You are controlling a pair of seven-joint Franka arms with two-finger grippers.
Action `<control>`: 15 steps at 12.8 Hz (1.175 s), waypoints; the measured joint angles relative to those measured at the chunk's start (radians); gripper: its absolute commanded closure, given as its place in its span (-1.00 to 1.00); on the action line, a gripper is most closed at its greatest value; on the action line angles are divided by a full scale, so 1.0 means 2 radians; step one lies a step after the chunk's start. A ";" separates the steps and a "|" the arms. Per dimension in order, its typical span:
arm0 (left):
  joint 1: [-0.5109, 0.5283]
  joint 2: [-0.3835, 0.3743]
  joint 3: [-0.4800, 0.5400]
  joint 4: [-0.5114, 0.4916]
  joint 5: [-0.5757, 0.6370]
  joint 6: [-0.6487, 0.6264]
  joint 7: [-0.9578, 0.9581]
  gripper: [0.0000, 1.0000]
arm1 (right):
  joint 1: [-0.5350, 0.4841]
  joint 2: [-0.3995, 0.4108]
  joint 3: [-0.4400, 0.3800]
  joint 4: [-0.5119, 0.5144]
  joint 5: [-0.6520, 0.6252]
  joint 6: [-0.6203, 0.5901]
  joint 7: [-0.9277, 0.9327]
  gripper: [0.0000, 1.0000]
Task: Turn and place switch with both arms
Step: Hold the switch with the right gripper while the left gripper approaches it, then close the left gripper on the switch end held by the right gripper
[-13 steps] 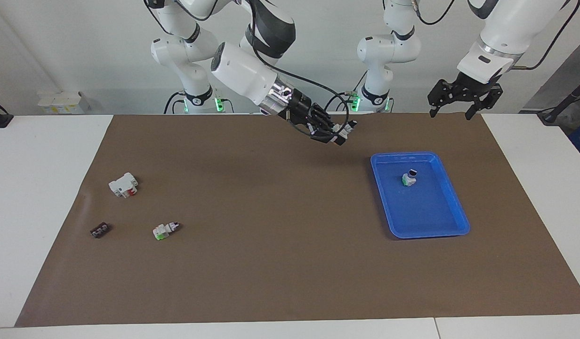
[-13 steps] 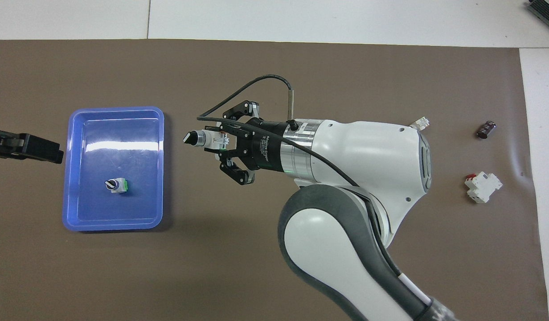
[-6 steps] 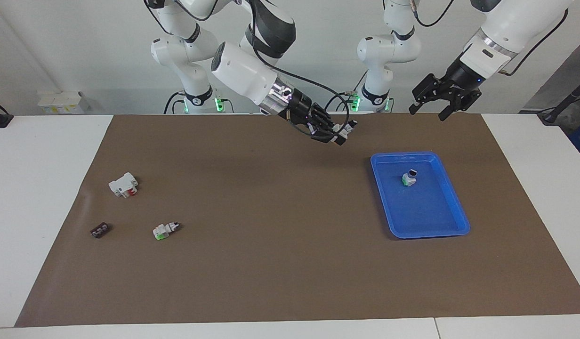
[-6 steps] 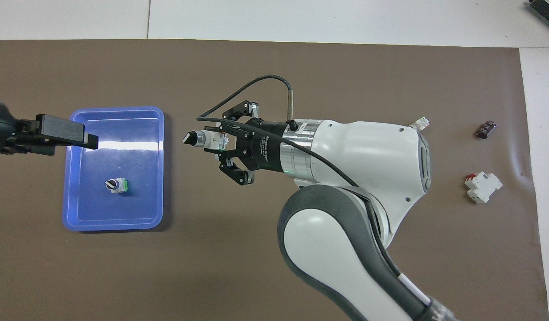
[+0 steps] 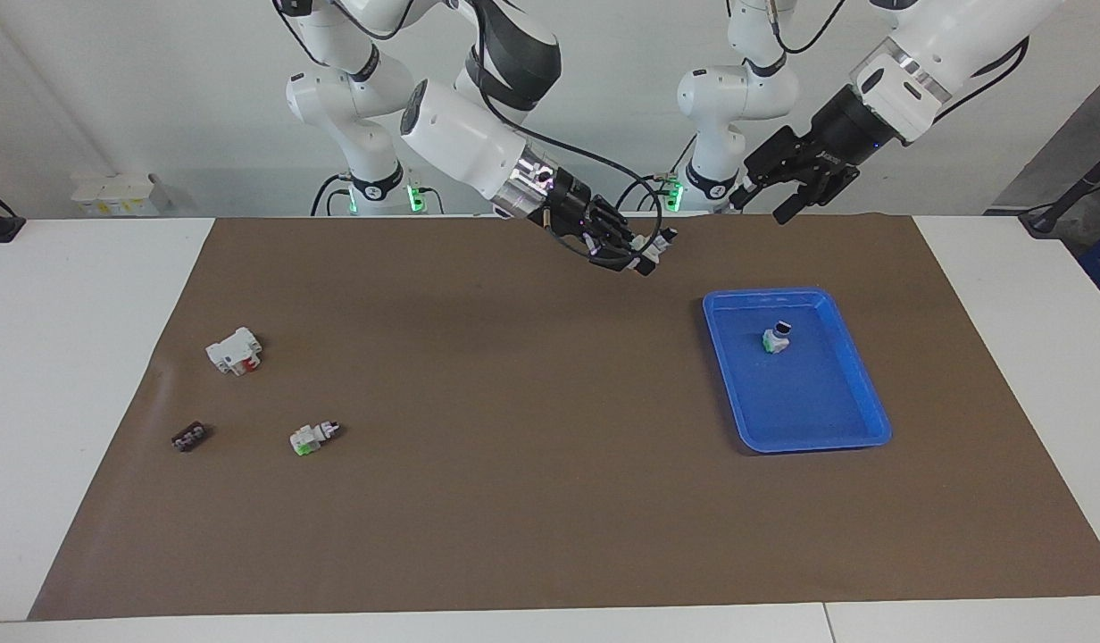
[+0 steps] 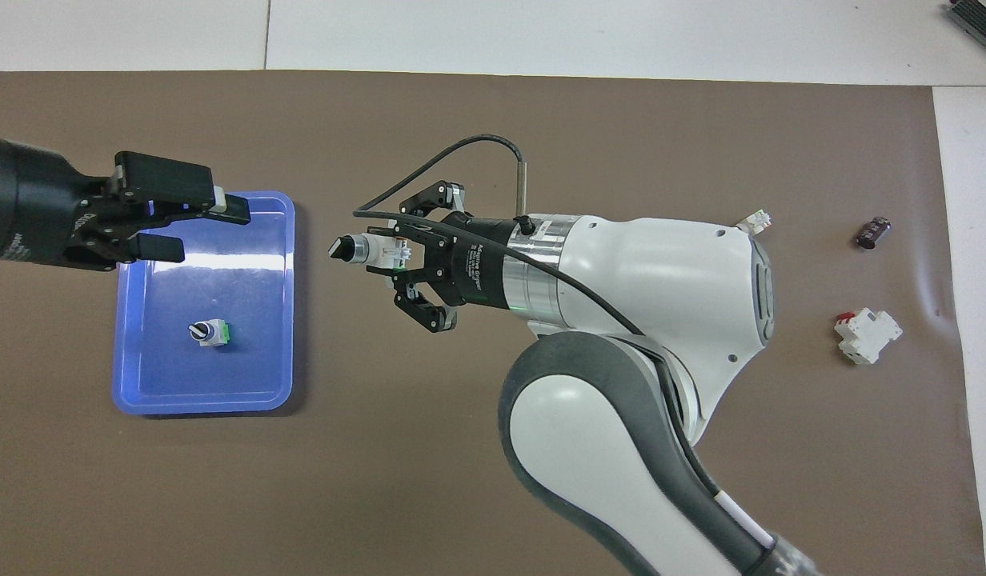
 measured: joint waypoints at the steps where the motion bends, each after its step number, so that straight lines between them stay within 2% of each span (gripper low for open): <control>1: -0.009 0.000 -0.004 -0.002 -0.001 0.014 -0.021 -1.00 | 0.000 0.000 0.000 0.000 0.000 0.000 0.000 1.00; 4: -0.026 0.000 -0.007 -0.008 -0.004 0.048 -0.107 -0.80 | 0.000 0.000 0.000 0.000 0.000 0.000 0.000 1.00; 5: -0.033 0.000 -0.007 -0.013 -0.007 0.065 -0.138 -0.68 | 0.000 0.000 0.000 0.000 0.000 0.000 0.000 1.00; 7: -0.050 0.000 -0.008 -0.023 -0.007 0.083 -0.205 -0.31 | -0.001 0.000 0.000 0.000 0.000 0.000 0.000 1.00; 9: -0.053 -0.003 -0.008 -0.038 -0.007 0.087 -0.243 -0.10 | -0.002 0.000 -0.001 0.000 0.000 0.000 0.000 1.00; 15: -0.053 -0.024 -0.007 -0.090 -0.014 0.128 -0.343 -0.09 | -0.002 0.000 -0.002 0.000 0.000 0.000 0.000 1.00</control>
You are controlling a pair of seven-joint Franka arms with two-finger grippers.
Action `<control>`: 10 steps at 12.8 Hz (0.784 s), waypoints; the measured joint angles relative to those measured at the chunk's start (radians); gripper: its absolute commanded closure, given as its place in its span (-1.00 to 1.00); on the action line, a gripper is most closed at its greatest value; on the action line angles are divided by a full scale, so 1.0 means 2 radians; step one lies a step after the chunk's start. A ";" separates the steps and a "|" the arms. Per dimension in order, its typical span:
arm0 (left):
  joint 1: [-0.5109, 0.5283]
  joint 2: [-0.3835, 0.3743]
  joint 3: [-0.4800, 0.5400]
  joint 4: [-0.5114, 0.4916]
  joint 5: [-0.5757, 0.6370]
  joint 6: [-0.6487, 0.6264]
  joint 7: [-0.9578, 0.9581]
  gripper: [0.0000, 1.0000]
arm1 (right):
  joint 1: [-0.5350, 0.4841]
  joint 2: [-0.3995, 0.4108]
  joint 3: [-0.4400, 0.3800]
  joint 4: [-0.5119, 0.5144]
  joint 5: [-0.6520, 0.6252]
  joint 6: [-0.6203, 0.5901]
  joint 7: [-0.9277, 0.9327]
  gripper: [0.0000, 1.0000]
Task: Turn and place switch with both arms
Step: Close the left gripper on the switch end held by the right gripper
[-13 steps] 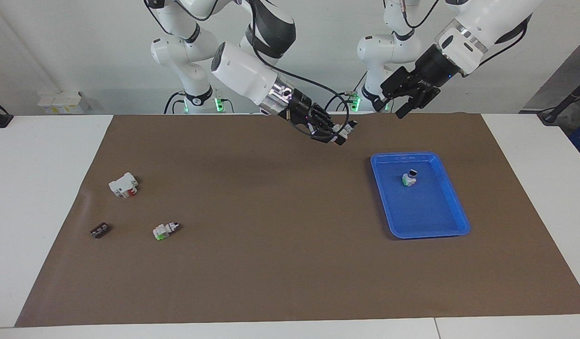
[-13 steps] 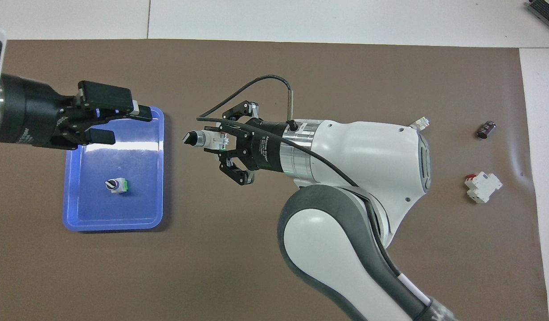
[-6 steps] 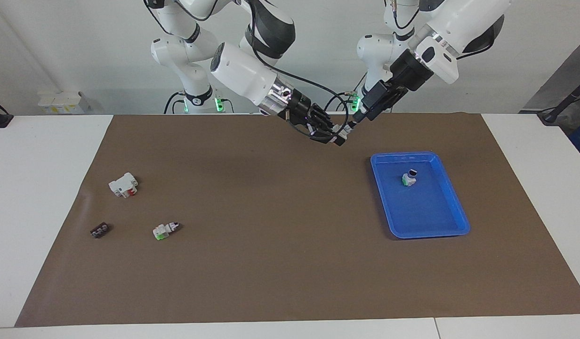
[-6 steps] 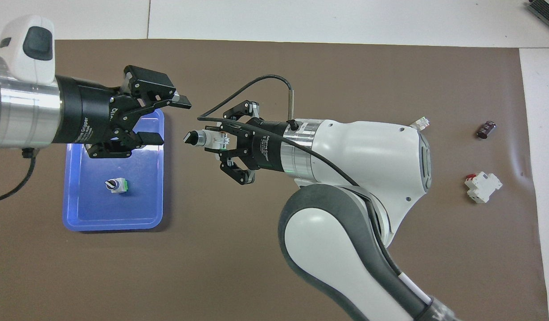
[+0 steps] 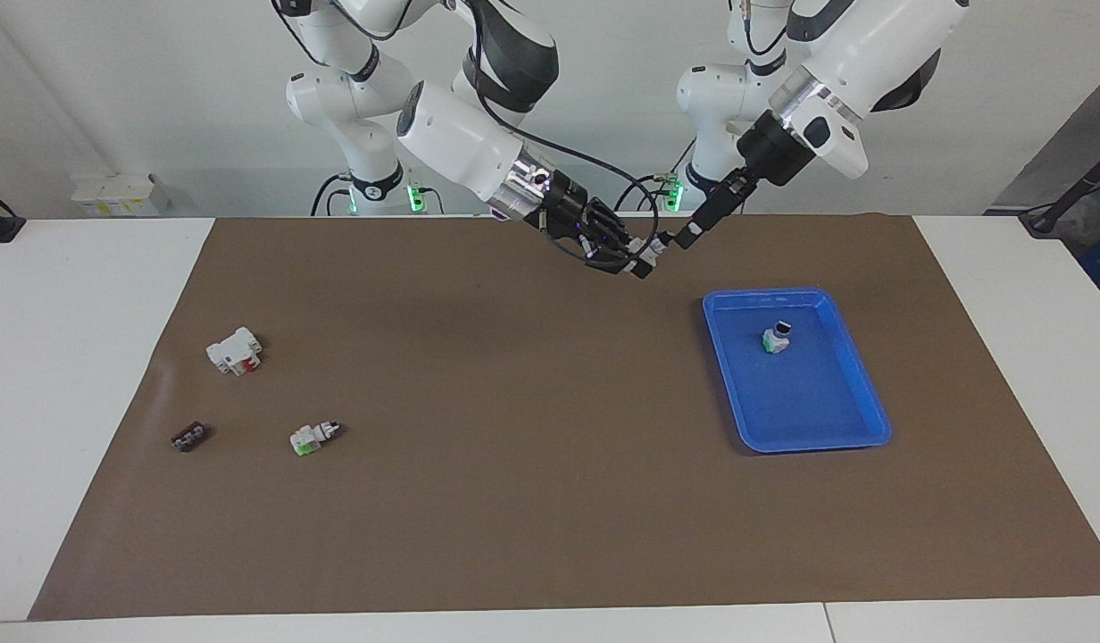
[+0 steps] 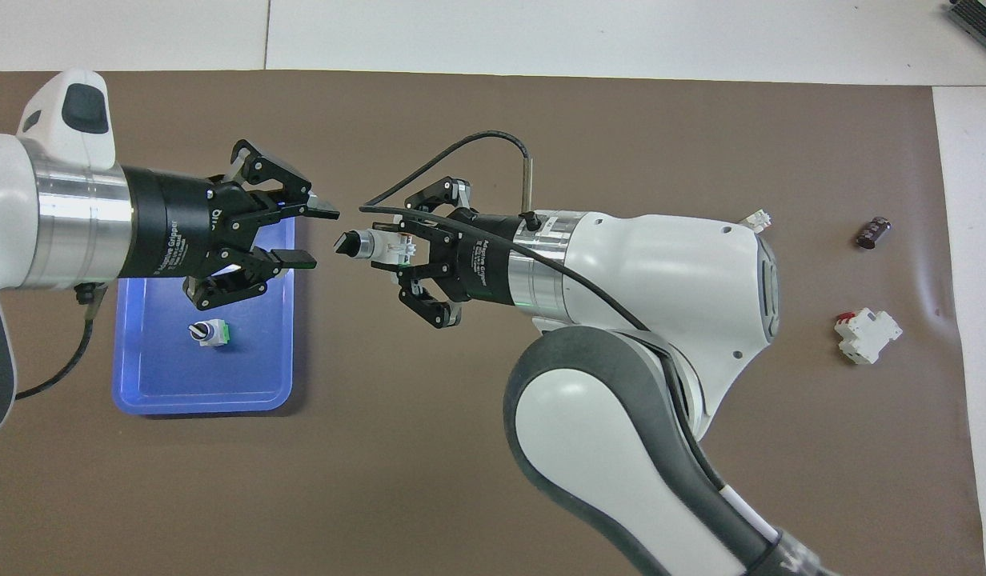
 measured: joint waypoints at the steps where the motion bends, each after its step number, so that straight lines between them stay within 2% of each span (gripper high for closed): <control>1: 0.000 -0.002 0.000 -0.004 -0.003 0.006 -0.019 -0.09 | 0.000 0.000 0.000 0.000 0.000 0.000 0.000 1.00; 7: -0.012 -0.006 -0.001 -0.010 -0.007 0.007 -0.158 -0.09 | 0.000 0.000 0.000 0.000 0.000 0.000 0.000 1.00; 10: -0.012 -0.008 0.000 -0.010 -0.008 0.009 -0.195 0.14 | 0.000 0.000 0.000 0.000 0.000 0.000 0.000 1.00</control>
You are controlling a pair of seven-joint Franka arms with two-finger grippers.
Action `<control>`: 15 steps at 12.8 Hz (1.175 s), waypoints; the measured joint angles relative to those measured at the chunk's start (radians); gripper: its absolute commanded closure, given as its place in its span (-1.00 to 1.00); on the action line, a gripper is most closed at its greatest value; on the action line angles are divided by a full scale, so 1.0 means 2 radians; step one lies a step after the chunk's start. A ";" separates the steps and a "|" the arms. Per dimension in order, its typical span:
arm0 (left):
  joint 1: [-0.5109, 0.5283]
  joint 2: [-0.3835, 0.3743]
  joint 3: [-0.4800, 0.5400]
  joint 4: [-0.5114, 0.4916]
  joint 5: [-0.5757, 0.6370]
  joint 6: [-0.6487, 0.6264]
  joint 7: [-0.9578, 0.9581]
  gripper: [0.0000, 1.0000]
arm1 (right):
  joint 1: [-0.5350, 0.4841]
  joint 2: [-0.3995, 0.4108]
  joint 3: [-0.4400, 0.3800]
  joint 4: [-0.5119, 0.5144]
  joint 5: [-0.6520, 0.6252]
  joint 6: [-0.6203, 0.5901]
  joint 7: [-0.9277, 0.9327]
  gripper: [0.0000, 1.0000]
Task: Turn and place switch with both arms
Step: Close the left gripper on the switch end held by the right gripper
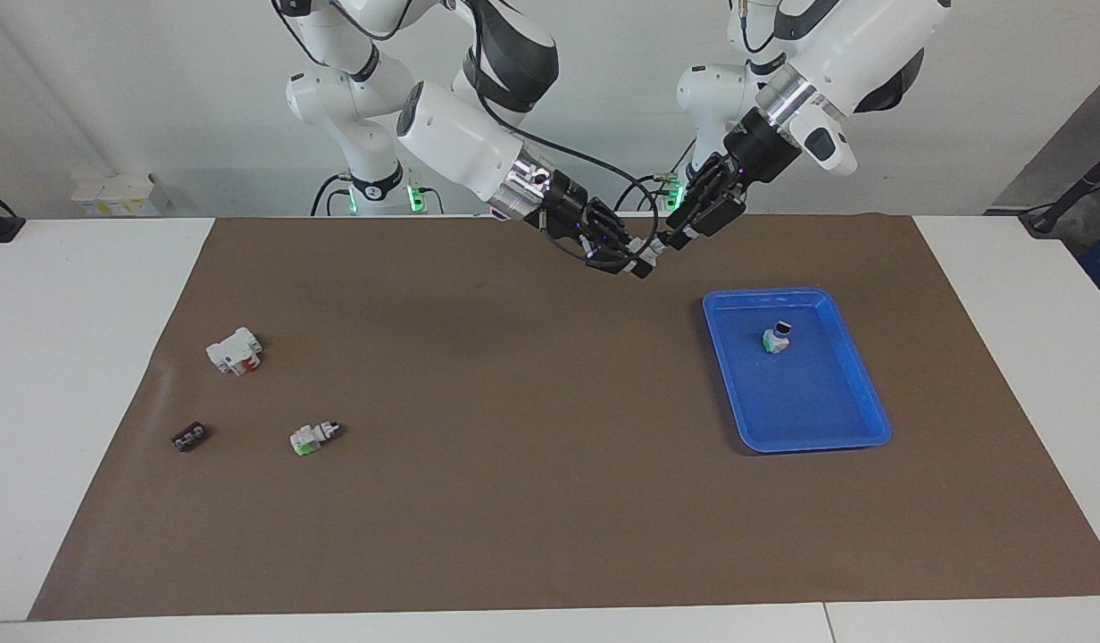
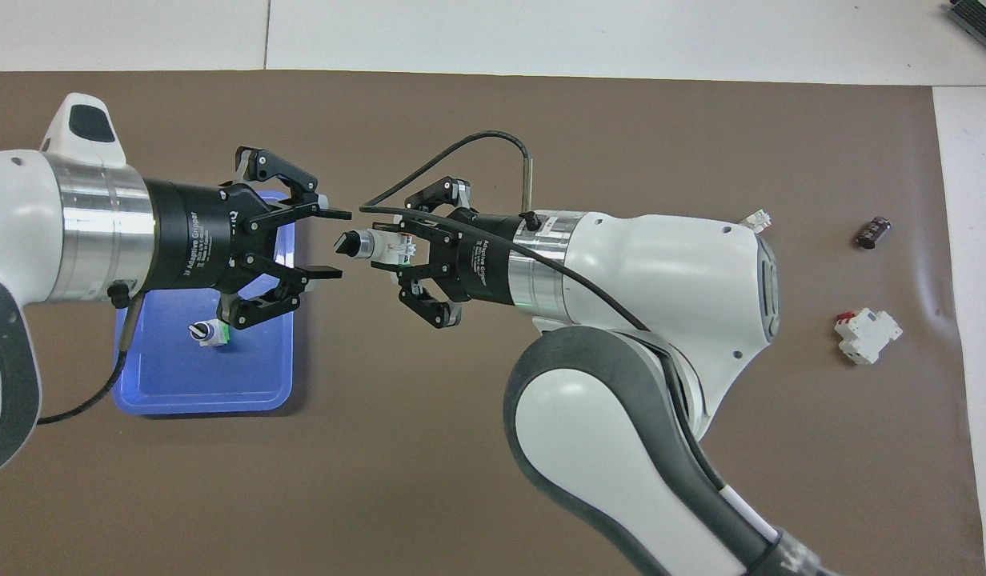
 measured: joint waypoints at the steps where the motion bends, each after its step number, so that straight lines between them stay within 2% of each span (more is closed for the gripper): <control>1: 0.000 0.000 0.001 0.000 -0.001 0.000 -0.010 0.18 | 0.000 0.000 0.000 0.000 0.000 0.000 0.000 1.00; 3: 0.001 0.000 0.002 0.000 -0.017 0.001 -0.026 0.28 | 0.000 0.000 0.000 0.000 0.000 0.000 0.000 1.00; 8: 0.001 -0.001 0.004 -0.007 -0.034 0.010 -0.046 0.29 | 0.000 0.001 0.000 0.000 0.000 0.000 0.000 1.00; 12: 0.001 -0.008 0.006 -0.033 -0.042 0.033 -0.048 0.29 | 0.000 0.001 0.000 0.000 0.000 0.000 0.000 1.00; 15: 0.001 -0.010 0.006 -0.038 -0.053 0.037 -0.051 0.41 | 0.000 0.001 0.000 0.000 0.000 0.001 0.000 1.00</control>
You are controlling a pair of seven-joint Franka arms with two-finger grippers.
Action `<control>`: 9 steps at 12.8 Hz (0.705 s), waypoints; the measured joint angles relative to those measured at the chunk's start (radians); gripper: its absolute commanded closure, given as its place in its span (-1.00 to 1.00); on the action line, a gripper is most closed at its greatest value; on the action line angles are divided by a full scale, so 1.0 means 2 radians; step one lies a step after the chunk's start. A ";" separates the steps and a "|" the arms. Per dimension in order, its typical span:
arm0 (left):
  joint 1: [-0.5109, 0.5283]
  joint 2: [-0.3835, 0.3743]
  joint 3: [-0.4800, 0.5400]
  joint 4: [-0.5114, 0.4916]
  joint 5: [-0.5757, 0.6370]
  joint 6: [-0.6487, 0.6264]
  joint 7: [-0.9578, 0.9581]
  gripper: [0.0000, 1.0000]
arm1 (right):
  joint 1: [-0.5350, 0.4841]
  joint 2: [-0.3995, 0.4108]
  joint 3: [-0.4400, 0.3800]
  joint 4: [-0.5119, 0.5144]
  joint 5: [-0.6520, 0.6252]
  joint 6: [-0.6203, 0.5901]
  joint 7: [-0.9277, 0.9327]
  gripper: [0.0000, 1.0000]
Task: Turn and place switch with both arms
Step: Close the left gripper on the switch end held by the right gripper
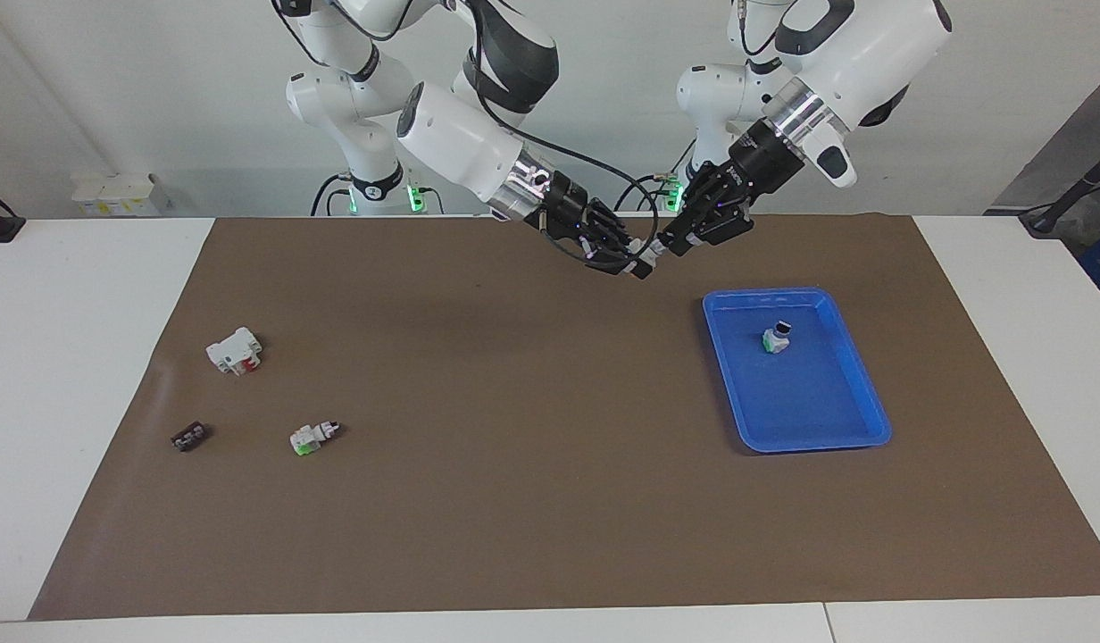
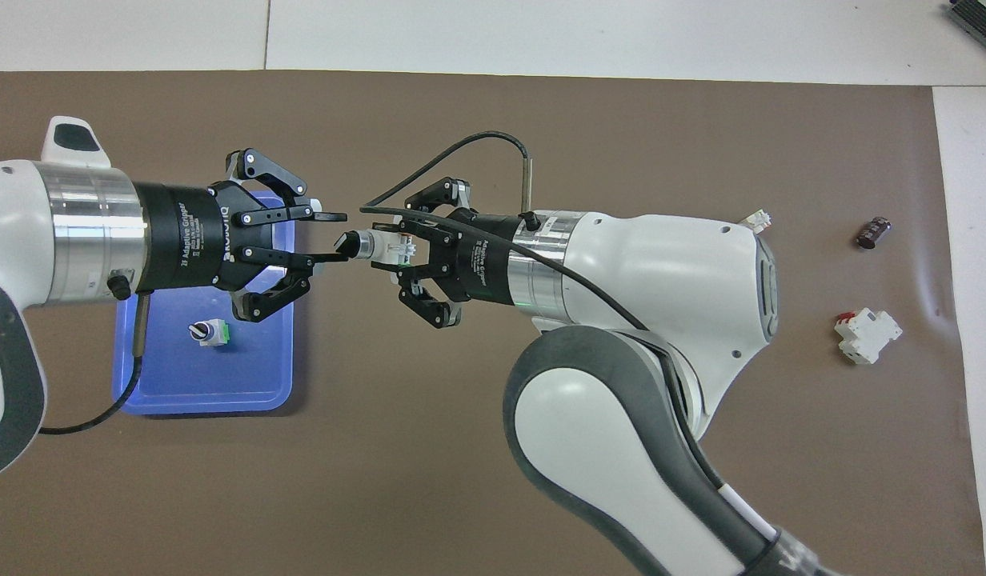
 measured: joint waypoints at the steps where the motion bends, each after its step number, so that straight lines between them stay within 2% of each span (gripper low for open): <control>1: 0.000 0.000 0.000 0.000 -0.007 0.000 0.000 0.51 | 0.000 0.000 0.000 0.000 0.000 0.000 0.000 1.00; 2: 0.000 0.000 0.000 -0.001 -0.012 0.000 0.000 0.61 | 0.000 0.000 0.000 0.000 0.000 0.001 0.000 1.00; 4: 0.000 -0.001 0.000 -0.002 -0.016 -0.001 -0.001 1.00 | 0.000 0.000 -0.001 0.000 0.000 0.001 0.000 1.00; 9: 0.000 -0.001 0.000 -0.002 -0.016 -0.002 0.008 1.00 | 0.000 0.000 -0.001 0.001 0.000 0.002 0.000 1.00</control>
